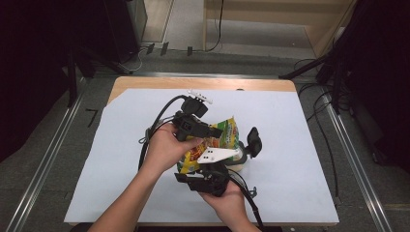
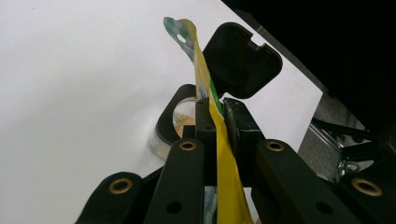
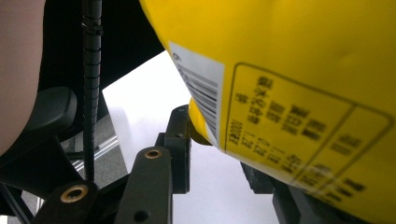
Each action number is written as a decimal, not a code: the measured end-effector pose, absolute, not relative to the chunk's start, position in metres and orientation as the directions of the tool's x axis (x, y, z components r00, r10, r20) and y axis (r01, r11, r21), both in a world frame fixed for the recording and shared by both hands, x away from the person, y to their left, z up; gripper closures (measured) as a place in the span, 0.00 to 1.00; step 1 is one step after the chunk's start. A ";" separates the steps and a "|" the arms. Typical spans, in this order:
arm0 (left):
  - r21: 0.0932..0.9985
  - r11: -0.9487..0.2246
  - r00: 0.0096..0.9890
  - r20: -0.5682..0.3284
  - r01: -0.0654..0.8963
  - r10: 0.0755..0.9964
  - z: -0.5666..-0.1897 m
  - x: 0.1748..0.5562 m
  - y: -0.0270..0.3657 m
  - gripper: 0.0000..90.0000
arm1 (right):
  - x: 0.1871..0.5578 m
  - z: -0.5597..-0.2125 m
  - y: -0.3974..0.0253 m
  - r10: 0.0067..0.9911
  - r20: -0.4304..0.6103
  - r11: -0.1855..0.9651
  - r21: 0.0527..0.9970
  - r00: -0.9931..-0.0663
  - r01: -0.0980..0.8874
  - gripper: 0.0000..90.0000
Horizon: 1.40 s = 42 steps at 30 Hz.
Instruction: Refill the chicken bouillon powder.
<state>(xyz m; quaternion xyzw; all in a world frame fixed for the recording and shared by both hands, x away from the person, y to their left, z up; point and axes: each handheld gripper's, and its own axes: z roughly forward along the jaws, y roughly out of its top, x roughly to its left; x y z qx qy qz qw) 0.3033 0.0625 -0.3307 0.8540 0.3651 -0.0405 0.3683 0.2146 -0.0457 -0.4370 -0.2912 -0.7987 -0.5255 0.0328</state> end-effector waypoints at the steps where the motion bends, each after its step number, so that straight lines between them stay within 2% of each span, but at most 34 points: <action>1: 0.600 -0.462 0.730 -0.338 0.653 0.594 -0.331 0.303 0.062 0.95 | 0.215 -0.437 -0.046 0.431 0.358 0.278 0.820 -0.828 0.500 0.75; 42: 0.606 -0.469 0.738 -0.324 0.642 0.592 -0.329 0.301 0.062 0.94 | 0.214 -0.438 -0.045 0.432 0.347 0.279 0.826 -0.832 0.489 0.75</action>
